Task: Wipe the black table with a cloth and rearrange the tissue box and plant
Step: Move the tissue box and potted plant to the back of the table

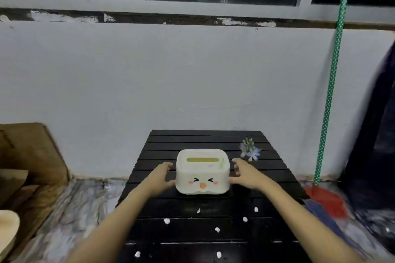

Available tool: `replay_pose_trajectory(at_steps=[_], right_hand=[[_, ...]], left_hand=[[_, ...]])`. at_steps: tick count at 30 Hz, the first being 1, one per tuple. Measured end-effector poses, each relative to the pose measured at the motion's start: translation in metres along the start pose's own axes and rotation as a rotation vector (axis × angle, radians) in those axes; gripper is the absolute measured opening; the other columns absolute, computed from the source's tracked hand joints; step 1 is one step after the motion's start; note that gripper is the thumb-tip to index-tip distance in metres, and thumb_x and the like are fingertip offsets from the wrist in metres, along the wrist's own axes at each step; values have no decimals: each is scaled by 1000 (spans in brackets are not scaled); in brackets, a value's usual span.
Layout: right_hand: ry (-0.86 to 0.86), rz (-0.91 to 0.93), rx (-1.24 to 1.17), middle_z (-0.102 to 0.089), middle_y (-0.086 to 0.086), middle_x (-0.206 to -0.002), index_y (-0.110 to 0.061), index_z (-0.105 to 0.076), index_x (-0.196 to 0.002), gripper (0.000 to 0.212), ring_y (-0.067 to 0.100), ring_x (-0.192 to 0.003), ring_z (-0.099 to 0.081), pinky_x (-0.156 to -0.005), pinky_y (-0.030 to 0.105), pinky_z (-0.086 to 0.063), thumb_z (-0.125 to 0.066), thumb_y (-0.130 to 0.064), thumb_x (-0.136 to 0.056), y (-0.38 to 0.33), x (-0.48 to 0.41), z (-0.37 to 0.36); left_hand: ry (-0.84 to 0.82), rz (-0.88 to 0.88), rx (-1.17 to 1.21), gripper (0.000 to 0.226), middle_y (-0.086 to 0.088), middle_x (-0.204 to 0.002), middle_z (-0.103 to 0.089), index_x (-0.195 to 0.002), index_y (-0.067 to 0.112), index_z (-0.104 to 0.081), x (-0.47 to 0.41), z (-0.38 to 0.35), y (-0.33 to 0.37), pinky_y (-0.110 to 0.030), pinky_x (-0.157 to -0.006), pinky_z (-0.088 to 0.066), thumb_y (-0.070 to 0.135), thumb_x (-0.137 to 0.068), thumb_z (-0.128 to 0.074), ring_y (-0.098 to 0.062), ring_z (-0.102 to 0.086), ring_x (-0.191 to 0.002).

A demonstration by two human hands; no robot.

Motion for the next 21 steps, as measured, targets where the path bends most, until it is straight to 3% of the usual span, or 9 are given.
replay_pose_trajectory(at_steps=[4, 7, 9, 13, 21], right_hand=[[78, 2, -57, -38, 12, -138, -14, -25, -136, 80, 27, -122, -45, -100, 41, -42, -71, -26, -72, 6, -7, -22], [150, 26, -131, -44, 7, -125, -13, -32, -126, 66, 22, -115, -47, -93, 32, -43, -70, -17, -72, 9, -15, -31], [182, 36, -147, -46, 7, -124, -13, -33, -124, 63, 18, -111, -47, -88, 27, -40, -70, -15, -73, 9, -21, -32], [224, 60, -144, -46, 10, -125, -11, -34, -124, 65, 20, -110, -48, -90, 30, -43, -73, -19, -72, 4, -41, -27], [292, 108, -239, -47, 12, -126, -7, -37, -123, 65, 18, -103, -47, -83, 26, -38, -74, -16, -71, -28, -131, 12]], left_hand=[[46, 27, 116, 69, -12, -143, -38, -137, 12, -25, -5, -10, -11, -37, -107, -34, 20, -81, -64, -25, -39, -131], [64, -6, 194, 59, -1, -120, -52, -130, 12, -34, -14, -19, -14, -34, -98, -45, 17, -80, -64, -16, -54, -108], [123, -25, 228, 53, 2, -114, -55, -126, 13, -39, -19, -20, -13, -31, -95, -47, 14, -79, -64, -10, -54, -100], [189, -64, 240, 53, -5, -125, -55, -125, 13, -41, -39, -16, -13, -32, -97, -46, 14, -77, -65, -14, -53, -107], [303, -152, 220, 49, -12, -122, -59, -121, 8, -47, -136, 27, -7, -28, -90, -42, 5, -75, -65, -19, -55, -105]])
Point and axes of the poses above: each hand's wrist, its own x-axis away from the middle knuckle, its own z-axis out of the back of the hand, y = z × x, the point moved 5 cm from there along -x, towards the middle knuckle
